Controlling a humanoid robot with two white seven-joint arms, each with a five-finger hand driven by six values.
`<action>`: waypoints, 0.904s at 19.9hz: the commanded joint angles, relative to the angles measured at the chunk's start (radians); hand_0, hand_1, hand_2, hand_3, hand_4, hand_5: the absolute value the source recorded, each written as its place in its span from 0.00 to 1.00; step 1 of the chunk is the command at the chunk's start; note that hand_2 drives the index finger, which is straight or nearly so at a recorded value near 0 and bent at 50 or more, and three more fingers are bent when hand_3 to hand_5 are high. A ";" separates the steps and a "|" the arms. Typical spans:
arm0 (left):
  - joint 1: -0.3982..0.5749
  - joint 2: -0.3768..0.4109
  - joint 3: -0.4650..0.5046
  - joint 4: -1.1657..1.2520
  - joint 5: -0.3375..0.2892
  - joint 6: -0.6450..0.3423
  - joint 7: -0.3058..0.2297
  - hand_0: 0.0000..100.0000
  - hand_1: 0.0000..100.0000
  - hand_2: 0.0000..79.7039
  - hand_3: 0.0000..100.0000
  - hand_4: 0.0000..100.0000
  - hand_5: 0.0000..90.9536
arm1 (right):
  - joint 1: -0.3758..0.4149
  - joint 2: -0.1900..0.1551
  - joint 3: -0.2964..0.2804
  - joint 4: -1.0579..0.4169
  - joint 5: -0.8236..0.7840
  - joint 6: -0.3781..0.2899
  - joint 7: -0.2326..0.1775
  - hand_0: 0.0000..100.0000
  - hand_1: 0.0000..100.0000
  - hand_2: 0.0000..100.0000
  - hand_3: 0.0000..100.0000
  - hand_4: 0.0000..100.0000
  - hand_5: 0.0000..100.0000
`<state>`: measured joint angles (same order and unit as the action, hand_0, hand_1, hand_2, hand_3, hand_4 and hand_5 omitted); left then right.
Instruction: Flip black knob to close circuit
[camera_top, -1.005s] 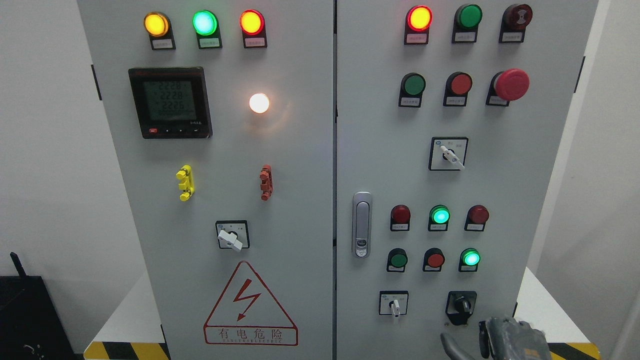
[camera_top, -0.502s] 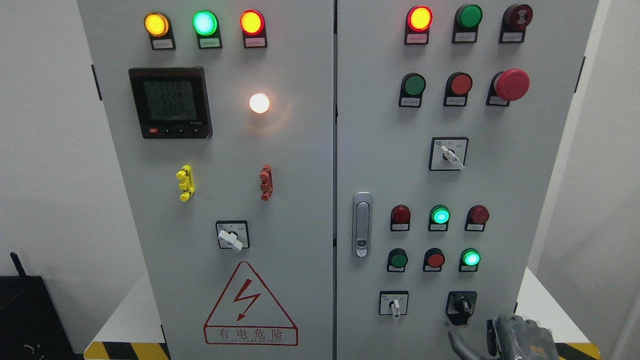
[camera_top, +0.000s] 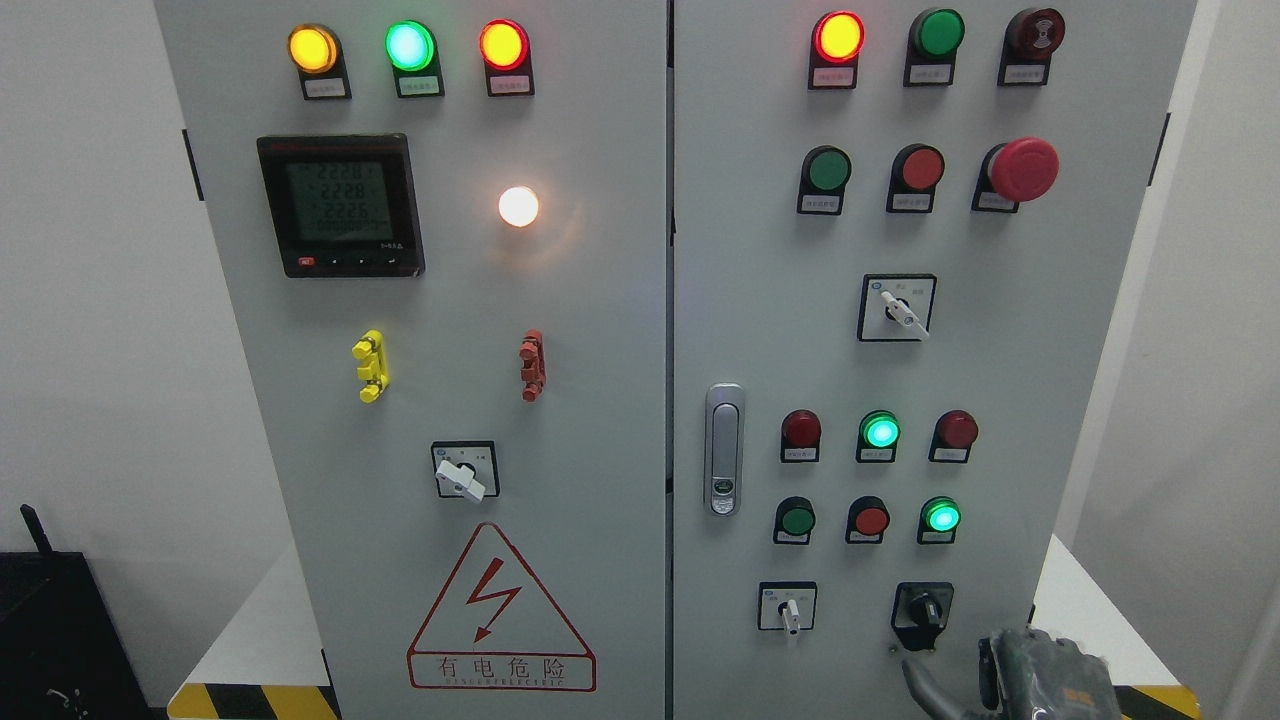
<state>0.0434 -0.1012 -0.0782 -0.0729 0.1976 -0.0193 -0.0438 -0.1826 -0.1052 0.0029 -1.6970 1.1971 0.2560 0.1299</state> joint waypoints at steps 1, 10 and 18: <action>0.000 0.000 0.000 0.001 0.000 0.001 0.001 0.12 0.56 0.00 0.00 0.00 0.00 | -0.017 0.001 0.006 0.043 0.001 0.002 -0.003 0.00 0.06 0.92 1.00 0.88 0.90; 0.001 0.000 0.000 -0.001 0.000 0.001 0.001 0.12 0.56 0.00 0.00 0.00 0.00 | -0.031 0.001 0.009 0.043 -0.001 0.023 -0.001 0.00 0.06 0.92 1.00 0.88 0.90; 0.000 0.000 0.000 0.001 0.000 0.001 0.001 0.12 0.56 0.00 0.00 0.00 0.00 | -0.034 0.018 0.022 0.040 -0.001 0.031 -0.001 0.00 0.06 0.92 1.00 0.88 0.90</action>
<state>0.0437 -0.1012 -0.0782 -0.0730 0.1976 -0.0192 -0.0438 -0.2121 -0.1029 0.0006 -1.6635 1.1966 0.2853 0.1229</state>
